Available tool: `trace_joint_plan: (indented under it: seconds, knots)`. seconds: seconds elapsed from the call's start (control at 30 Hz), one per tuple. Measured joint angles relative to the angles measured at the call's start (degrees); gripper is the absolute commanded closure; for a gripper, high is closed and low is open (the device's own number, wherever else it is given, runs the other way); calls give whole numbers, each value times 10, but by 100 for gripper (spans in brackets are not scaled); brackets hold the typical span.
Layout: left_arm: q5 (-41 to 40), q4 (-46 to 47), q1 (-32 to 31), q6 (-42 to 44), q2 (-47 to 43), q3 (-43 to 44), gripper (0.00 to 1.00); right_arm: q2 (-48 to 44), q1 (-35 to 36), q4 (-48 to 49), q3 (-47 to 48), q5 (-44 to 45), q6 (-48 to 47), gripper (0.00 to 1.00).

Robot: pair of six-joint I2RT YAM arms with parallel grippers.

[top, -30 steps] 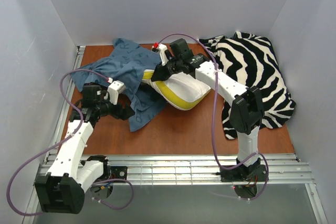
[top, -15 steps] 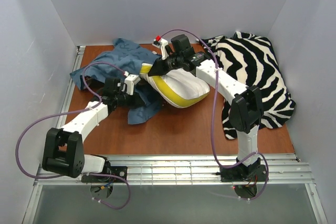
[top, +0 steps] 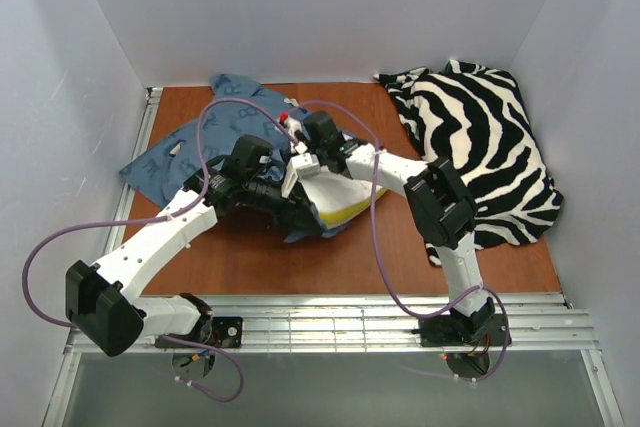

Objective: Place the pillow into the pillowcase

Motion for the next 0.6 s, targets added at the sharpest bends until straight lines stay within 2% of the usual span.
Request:
trace_joint_plan:
  seconds: [0.07, 0.1, 0.23, 0.27, 0.33, 0.37, 0.43, 0.5, 0.6]
  knots:
    - [3, -48, -6, 29, -3, 12, 44, 10, 12, 21, -57, 8, 2, 99]
    - [2, -68, -8, 38, -8, 19, 38, 14, 14, 31, -87, 11, 2, 99]
    - [-21, -110, 3, 28, -38, 68, 32, 9, 17, 77, -157, 10, -1, 99]
    - [-28, -111, 15, 16, -42, 82, 31, 3, 19, 88, -165, 9, -5, 95]
    - [-37, -99, 74, -17, -44, 116, 29, -11, 24, 96, -177, 11, -15, 82]
    - [-43, -92, 119, -36, -37, 136, 28, -17, 26, 96, -182, 12, -21, 61]
    - [-72, -73, 186, -64, -8, 174, 27, -46, 31, 82, -198, 17, -36, 35]
    - [-113, -52, 217, -74, 36, 210, 23, -99, 32, 42, -214, 21, -62, 14]
    - [-164, -30, 220, -67, 115, 259, 22, -197, 21, -22, -206, 23, -109, 12]
